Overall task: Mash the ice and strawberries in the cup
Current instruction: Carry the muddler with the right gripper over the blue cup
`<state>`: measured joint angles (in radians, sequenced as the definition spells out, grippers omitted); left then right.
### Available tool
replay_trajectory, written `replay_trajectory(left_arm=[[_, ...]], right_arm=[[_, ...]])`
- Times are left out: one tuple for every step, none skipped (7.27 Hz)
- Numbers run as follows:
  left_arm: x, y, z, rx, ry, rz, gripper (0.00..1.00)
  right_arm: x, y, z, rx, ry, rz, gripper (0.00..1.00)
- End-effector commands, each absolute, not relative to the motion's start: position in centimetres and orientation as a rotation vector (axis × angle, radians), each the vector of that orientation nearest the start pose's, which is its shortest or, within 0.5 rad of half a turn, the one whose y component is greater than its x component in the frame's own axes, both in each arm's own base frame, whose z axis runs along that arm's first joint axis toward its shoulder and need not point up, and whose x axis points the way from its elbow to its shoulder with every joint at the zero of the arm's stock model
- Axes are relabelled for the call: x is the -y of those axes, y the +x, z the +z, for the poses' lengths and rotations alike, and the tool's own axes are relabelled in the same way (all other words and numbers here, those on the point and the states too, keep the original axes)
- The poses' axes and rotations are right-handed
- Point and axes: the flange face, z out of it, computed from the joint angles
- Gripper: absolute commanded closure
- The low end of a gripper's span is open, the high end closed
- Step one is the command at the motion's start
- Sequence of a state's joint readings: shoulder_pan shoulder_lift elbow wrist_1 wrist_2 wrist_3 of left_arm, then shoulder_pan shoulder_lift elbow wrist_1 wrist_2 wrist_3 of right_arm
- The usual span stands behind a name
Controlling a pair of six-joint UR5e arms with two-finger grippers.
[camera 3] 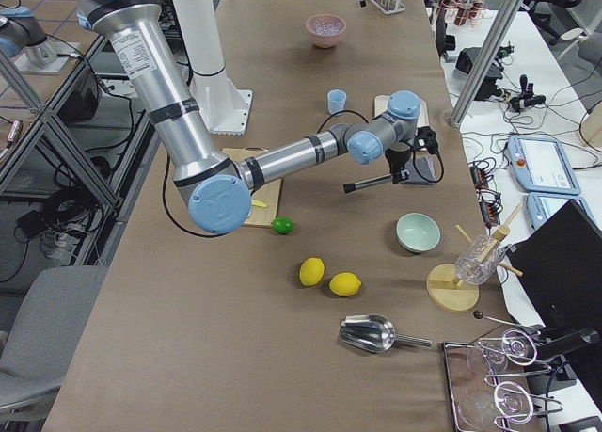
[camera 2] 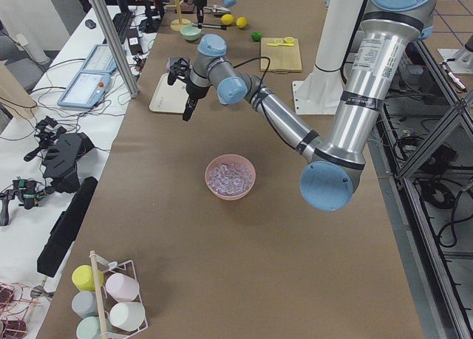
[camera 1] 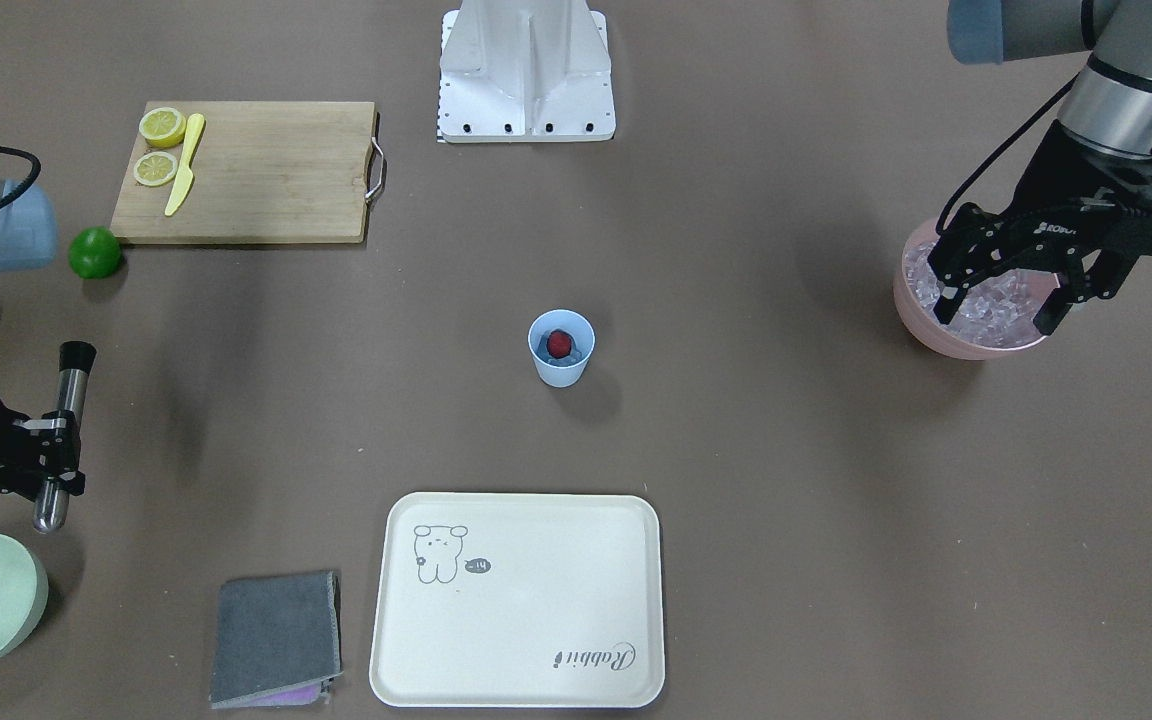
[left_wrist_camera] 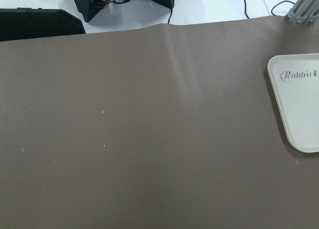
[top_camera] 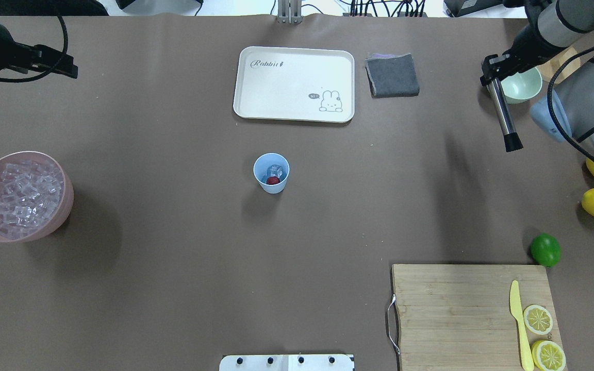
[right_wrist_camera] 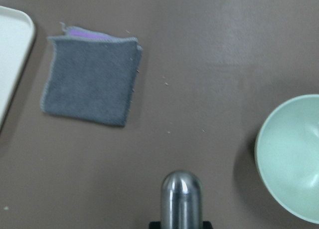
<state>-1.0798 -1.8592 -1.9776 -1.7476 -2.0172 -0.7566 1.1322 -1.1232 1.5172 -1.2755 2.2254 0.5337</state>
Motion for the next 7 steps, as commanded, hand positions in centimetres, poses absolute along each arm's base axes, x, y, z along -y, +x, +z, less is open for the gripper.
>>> replay_trajectory(left_arm=[[52.3,17.4,28.2,-0.860,0.490,-0.048,0.02],[51.8,16.5,30.0,-0.841,0.468,-0.068,0.02],[51.6,14.9,32.5,-0.811,0.439,-0.104,0.02],[51.6,11.8,35.3,-0.775,0.413,-0.171,0.02],[51.4,8.3,37.5,-0.744,0.397,-0.244,0.02],[50.6,5.3,40.4,-0.711,0.364,-0.310,0.02],[49.5,4.3,44.1,-0.674,0.305,-0.348,0.02]], right_arm=[[61.1,-21.7,30.6,0.936,0.409,-0.091,1.00],[60.7,-23.5,27.9,0.968,0.473,-0.135,1.00],[60.0,-25.3,26.8,0.983,0.546,-0.159,1.00],[58.3,-28.9,24.1,1.037,0.632,-0.185,1.00],[56.0,-31.0,22.3,1.132,0.720,-0.232,1.00],[53.7,-33.6,21.0,1.171,0.825,-0.248,1.00],[50.6,-37.7,20.0,1.192,0.896,-0.208,1.00]])
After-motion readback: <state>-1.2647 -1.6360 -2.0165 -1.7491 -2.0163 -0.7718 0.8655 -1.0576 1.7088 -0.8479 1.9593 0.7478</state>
